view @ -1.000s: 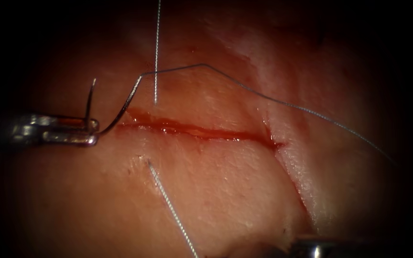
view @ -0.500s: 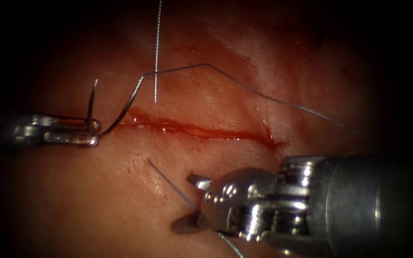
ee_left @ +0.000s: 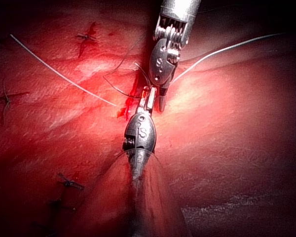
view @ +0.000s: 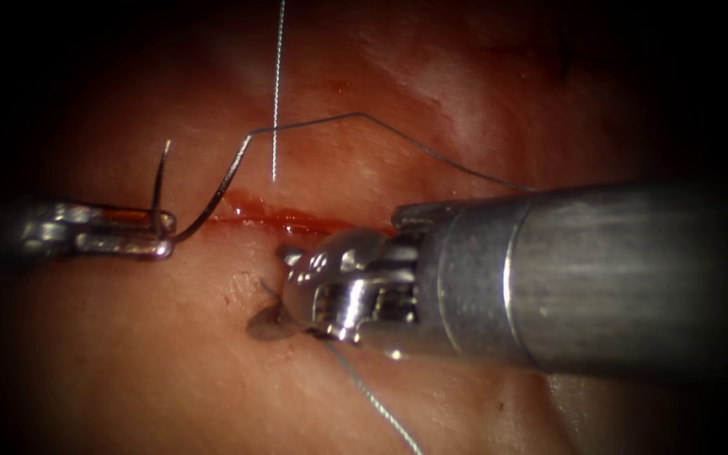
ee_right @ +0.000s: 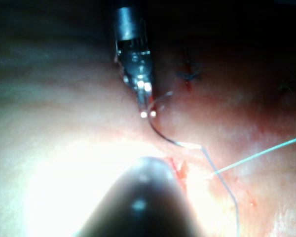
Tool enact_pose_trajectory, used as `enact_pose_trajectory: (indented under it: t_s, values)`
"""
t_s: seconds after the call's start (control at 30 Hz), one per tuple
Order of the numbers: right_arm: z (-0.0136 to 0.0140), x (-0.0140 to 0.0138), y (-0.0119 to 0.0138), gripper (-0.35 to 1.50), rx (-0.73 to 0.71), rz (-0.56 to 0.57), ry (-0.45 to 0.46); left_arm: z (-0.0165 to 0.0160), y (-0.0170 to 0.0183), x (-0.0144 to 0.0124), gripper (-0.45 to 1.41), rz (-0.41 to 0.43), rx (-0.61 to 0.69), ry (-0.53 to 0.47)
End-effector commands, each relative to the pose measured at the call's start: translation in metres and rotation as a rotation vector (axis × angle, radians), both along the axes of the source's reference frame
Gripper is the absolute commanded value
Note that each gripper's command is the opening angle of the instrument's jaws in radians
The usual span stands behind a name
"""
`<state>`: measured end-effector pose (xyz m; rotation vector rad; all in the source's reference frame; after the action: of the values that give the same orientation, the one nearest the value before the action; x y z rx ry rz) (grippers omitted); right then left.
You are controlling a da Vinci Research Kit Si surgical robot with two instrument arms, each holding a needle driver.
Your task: Wound Closure
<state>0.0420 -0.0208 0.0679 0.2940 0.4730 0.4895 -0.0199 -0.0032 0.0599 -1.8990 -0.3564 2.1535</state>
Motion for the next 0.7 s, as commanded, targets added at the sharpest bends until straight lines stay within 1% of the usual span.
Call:
enact_pose_trajectory:
  t_s: [0.03,0.07,0.13,0.27,0.53,0.7]
  values:
    - [0.0006,0.0006,-0.0006,-0.21,0.007,-0.032,0.0,0.0006,-0.0002,-0.0004,-0.45,0.001,0.001,-0.002]
    - [0.0007,0.0005,-0.0008,-0.35,0.012,-0.046,-0.001,0.0006,-0.0002,-0.0003,-0.45,0.001,0.001,-0.002]
    - [0.0006,0.0002,-0.001,-0.35,0.018,-0.084,-0.002,0.0006,-0.0002,-0.0003,-0.45,0.002,0.001,-0.002]
    - [-0.0002,-0.0006,-0.0013,-0.35,0.013,-0.115,0.007,0.0006,-0.0002,-0.0002,-0.45,0.004,0.001,0.0]
    - [-0.002,-0.0025,-0.0038,-0.35,0.007,-0.148,0.023,0.0006,-0.0002,-0.0002,-0.45,0.004,0.001,0.0]
    - [-0.0029,-0.0025,-0.0047,-0.35,0.016,-0.161,0.033,0.0006,-0.0002,-0.0003,-0.45,0.003,0.001,0.0]
